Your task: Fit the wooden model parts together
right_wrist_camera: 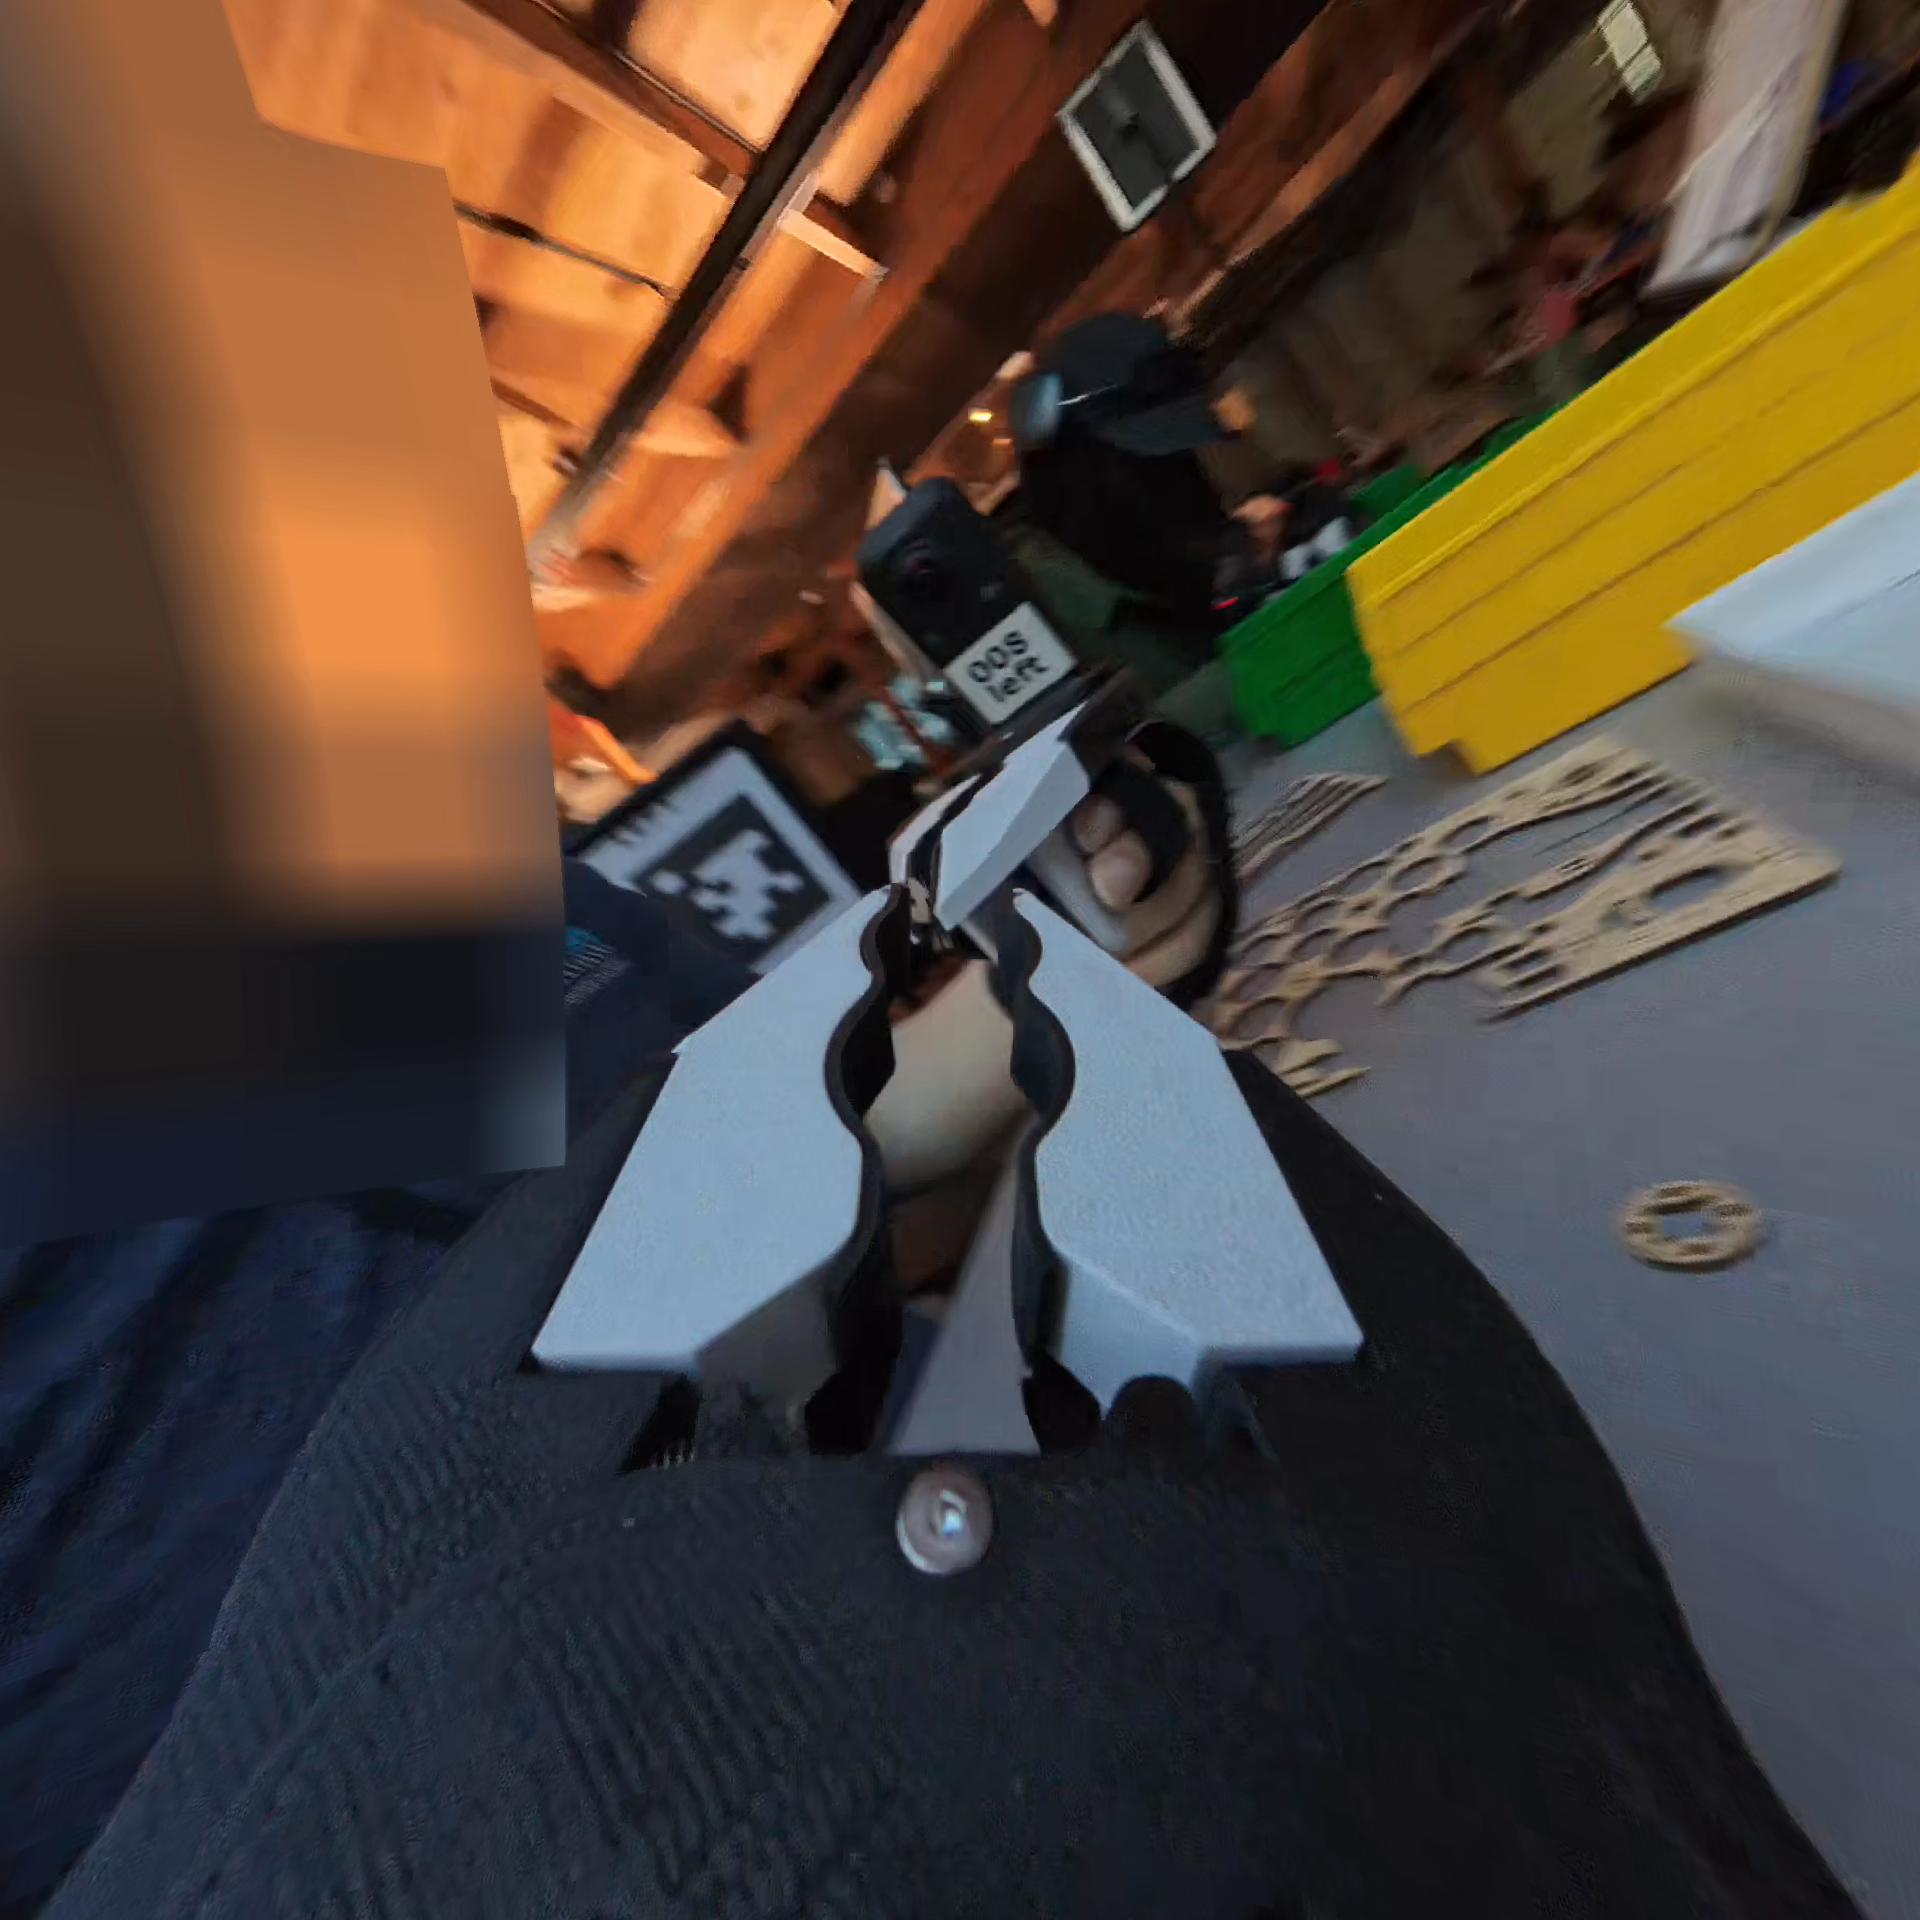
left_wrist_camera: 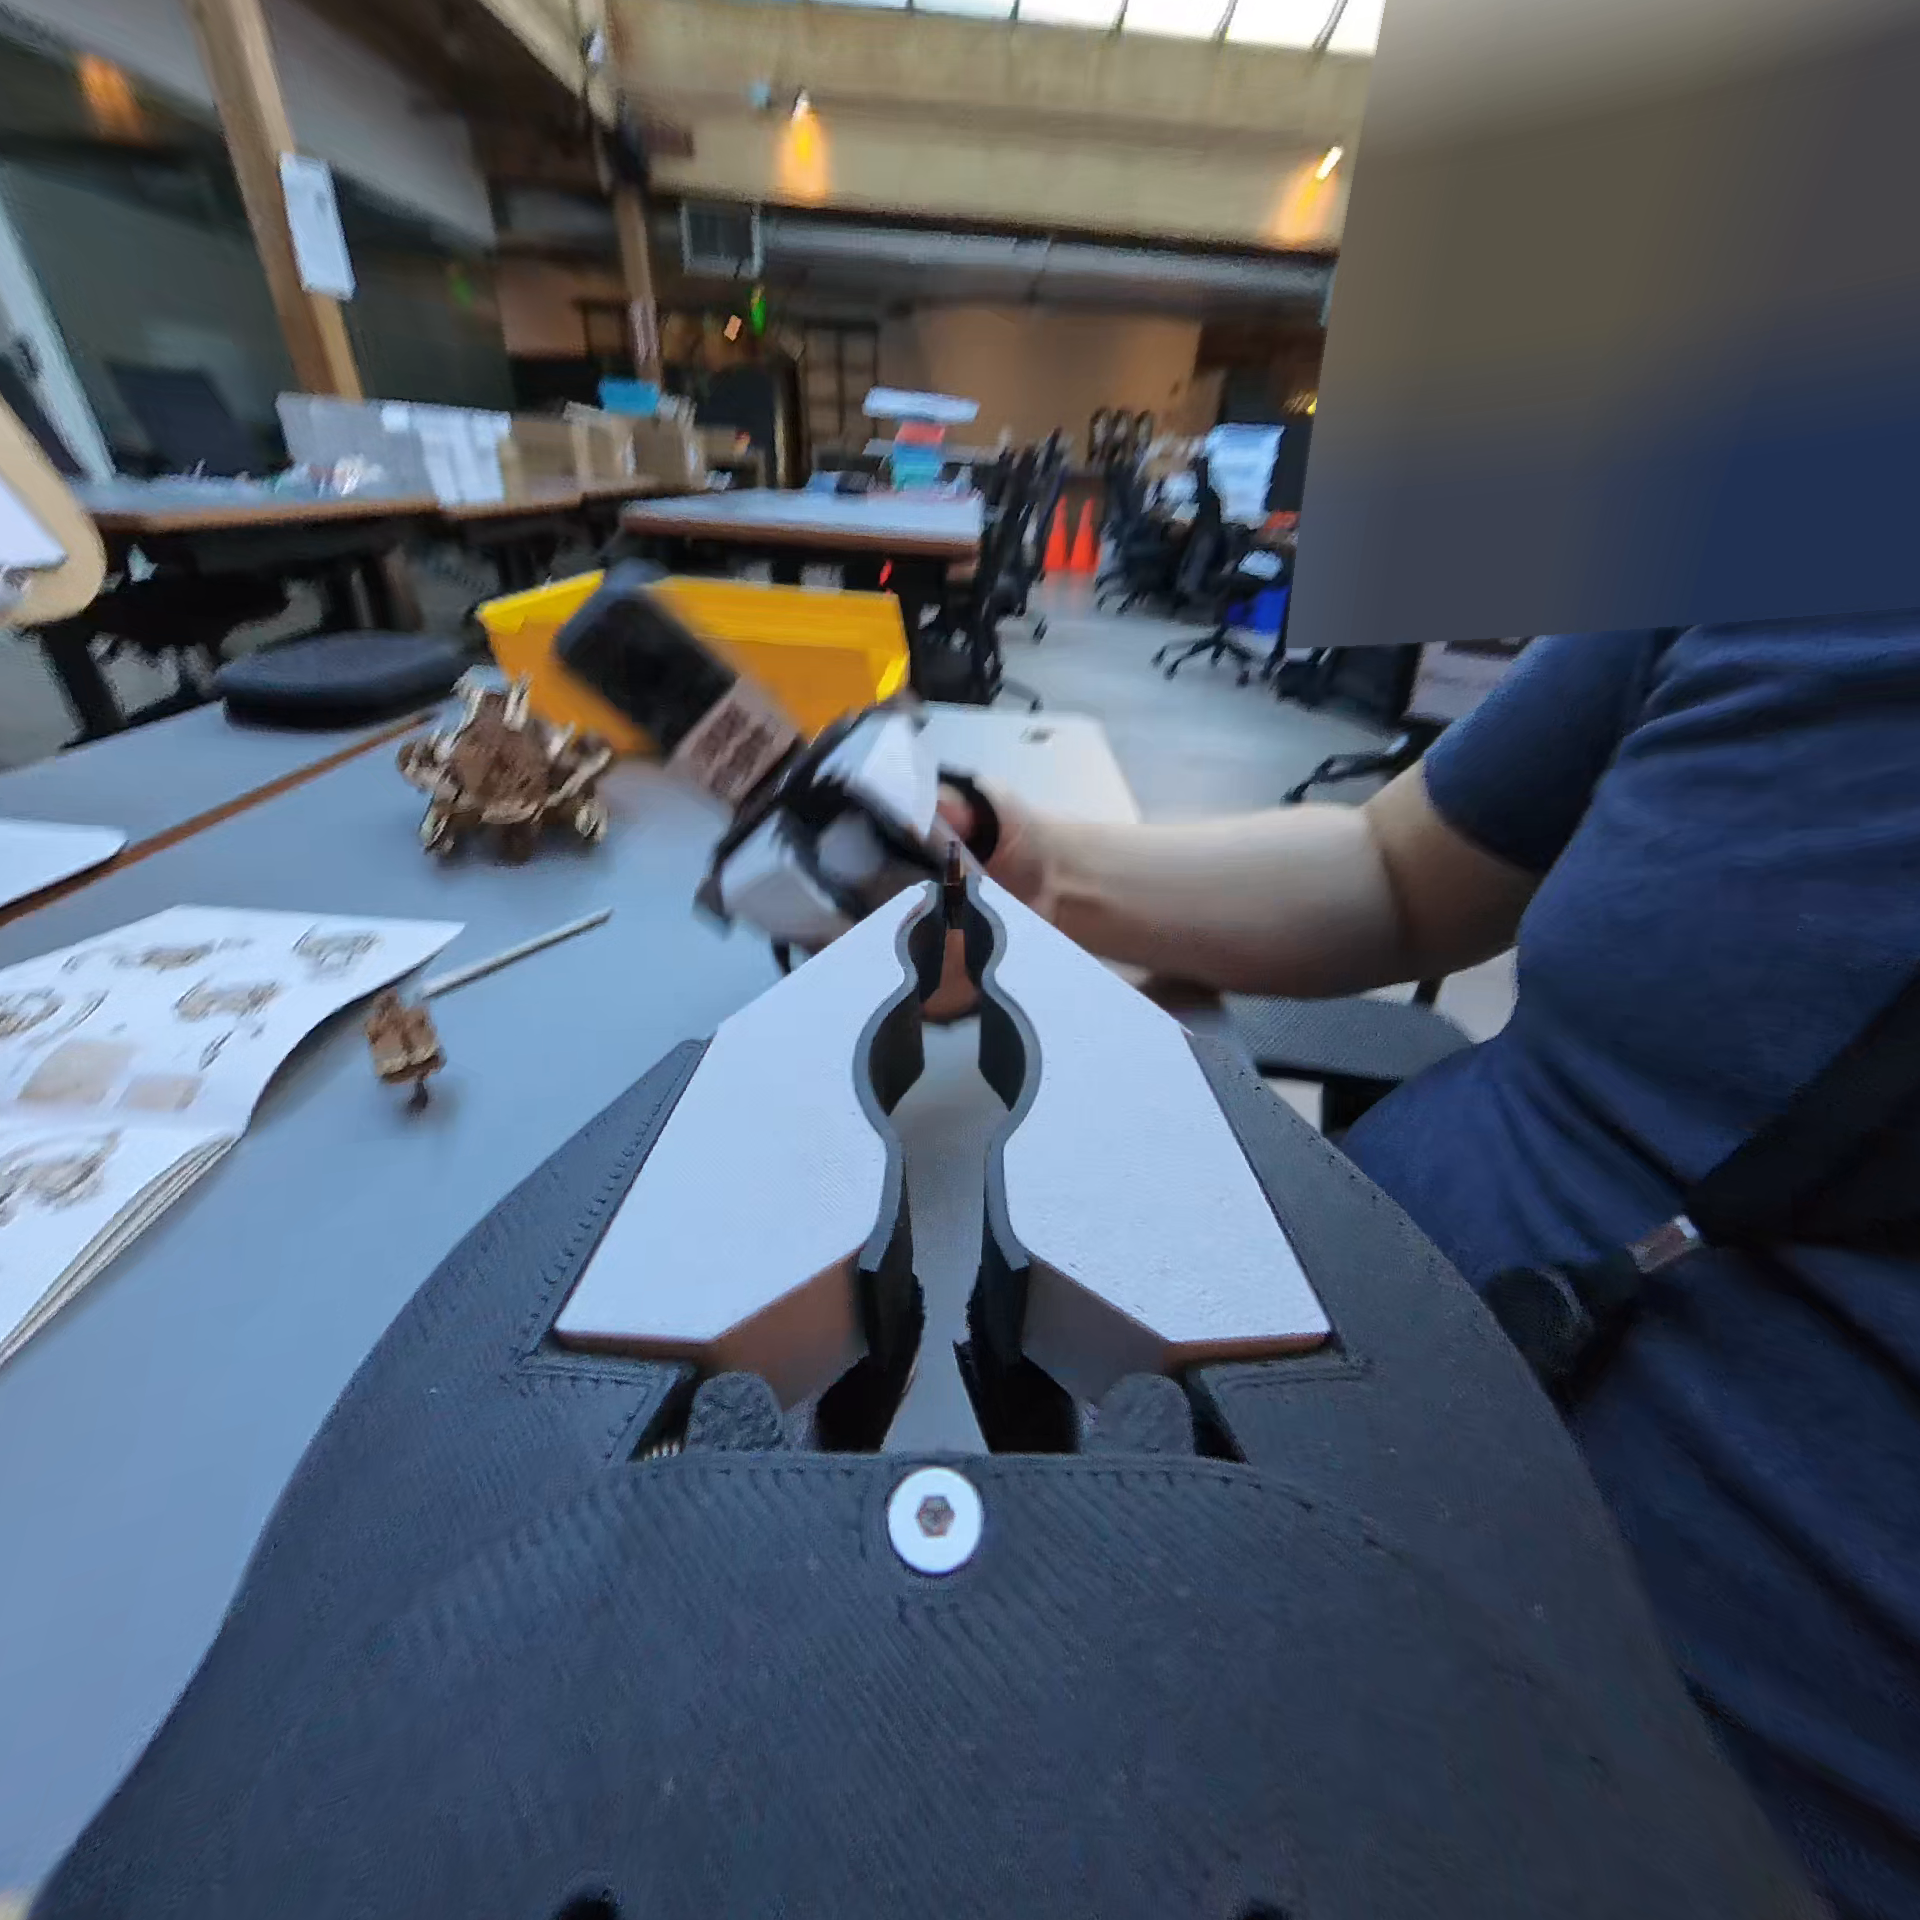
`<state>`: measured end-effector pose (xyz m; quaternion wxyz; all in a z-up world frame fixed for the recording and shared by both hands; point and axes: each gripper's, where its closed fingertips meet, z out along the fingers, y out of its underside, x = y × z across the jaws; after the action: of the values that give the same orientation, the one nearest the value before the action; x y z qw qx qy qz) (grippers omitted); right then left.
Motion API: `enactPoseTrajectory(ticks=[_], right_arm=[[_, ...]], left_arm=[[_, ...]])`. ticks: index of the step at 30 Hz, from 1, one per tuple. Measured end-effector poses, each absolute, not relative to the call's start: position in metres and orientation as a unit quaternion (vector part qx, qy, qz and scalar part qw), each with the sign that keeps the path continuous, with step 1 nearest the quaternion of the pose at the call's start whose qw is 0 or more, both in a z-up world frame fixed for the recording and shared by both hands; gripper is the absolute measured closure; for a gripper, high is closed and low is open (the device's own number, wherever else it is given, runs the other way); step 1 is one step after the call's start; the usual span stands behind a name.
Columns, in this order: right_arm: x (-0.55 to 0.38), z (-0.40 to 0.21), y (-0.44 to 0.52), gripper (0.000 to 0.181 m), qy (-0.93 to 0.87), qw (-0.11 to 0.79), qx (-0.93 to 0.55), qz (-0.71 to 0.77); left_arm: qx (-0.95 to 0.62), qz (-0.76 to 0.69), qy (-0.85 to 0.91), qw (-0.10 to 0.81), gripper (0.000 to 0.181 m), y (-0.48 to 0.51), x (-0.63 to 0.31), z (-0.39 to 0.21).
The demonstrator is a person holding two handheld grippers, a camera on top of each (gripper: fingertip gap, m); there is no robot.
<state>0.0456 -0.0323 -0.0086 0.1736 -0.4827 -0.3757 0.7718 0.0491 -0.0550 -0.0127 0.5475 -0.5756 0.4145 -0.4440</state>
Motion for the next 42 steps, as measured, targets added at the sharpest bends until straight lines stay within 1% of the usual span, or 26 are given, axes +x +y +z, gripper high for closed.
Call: enactPoseTrajectory(ticks=[1, 2, 3, 4, 9, 11, 13, 14, 16, 19, 24, 29, 32, 36, 41, 42], right_arm=[[0.049, -0.005, -0.029, 0.169, -0.418, 0.254, -0.486, 0.724], [0.052, -0.001, -0.032, 0.170, -0.461, 0.313, -0.483, 0.675], [0.051, -0.001, -0.033, 0.169, -0.500, 0.351, -0.489, 0.622], [0.050, -0.005, -0.035, 0.169, -0.534, 0.366, -0.498, 0.577], [0.045, -0.031, -0.040, 0.169, -0.600, 0.334, -0.533, 0.494], [0.044, -0.037, -0.043, 0.170, -0.605, 0.324, -0.534, 0.493], [0.044, -0.043, -0.044, 0.179, -0.612, 0.311, -0.539, 0.488], [0.045, -0.044, -0.044, 0.180, -0.614, 0.311, -0.540, 0.486], [0.047, -0.047, -0.047, 0.180, -0.619, 0.298, -0.538, 0.488], [0.048, -0.047, -0.046, 0.180, -0.623, 0.314, -0.529, 0.482], [0.048, -0.038, -0.040, 0.180, -0.585, 0.331, -0.529, 0.518], [0.049, -0.039, -0.038, 0.180, -0.559, 0.330, -0.526, 0.550], [0.050, -0.042, -0.038, 0.180, -0.557, 0.321, -0.524, 0.558], [0.052, -0.058, -0.042, 0.180, -0.592, 0.291, -0.532, 0.531], [0.053, -0.064, -0.039, 0.180, -0.625, 0.267, -0.535, 0.501], [0.053, -0.064, -0.037, 0.180, -0.634, 0.274, -0.534, 0.489]], left_arm=[[-0.600, -0.416, 0.425, 0.535, 0.181, -0.052, 0.047, -0.021], [-0.621, -0.390, 0.434, 0.523, 0.180, -0.049, 0.046, -0.028], [-0.639, -0.369, 0.443, 0.509, 0.180, -0.047, 0.046, -0.034], [-0.651, -0.356, 0.451, 0.496, 0.180, -0.046, 0.047, -0.039], [-0.663, -0.349, 0.466, 0.471, 0.180, -0.046, 0.056, -0.044], [-0.665, -0.346, 0.470, 0.466, 0.180, -0.046, 0.059, -0.047], [-0.667, -0.341, 0.474, 0.462, 0.180, -0.046, 0.060, -0.050], [-0.668, -0.338, 0.477, 0.460, 0.180, -0.046, 0.060, -0.052], [-0.667, -0.341, 0.482, 0.454, 0.181, -0.048, 0.062, -0.055], [-0.664, -0.347, 0.477, 0.459, 0.180, -0.047, 0.063, -0.055], [-0.662, -0.361, 0.456, 0.472, 0.180, -0.043, 0.062, -0.052], [-0.660, -0.374, 0.445, 0.475, 0.180, -0.040, 0.066, -0.055], [-0.664, -0.384, 0.447, 0.460, 0.181, -0.040, 0.067, -0.059], [-0.675, -0.360, 0.481, 0.429, 0.181, -0.042, 0.068, -0.070], [-0.677, -0.346, 0.501, 0.412, 0.180, -0.039, 0.069, -0.074], [-0.679, -0.343, 0.501, 0.412, 0.181, -0.037, 0.069, -0.074]])
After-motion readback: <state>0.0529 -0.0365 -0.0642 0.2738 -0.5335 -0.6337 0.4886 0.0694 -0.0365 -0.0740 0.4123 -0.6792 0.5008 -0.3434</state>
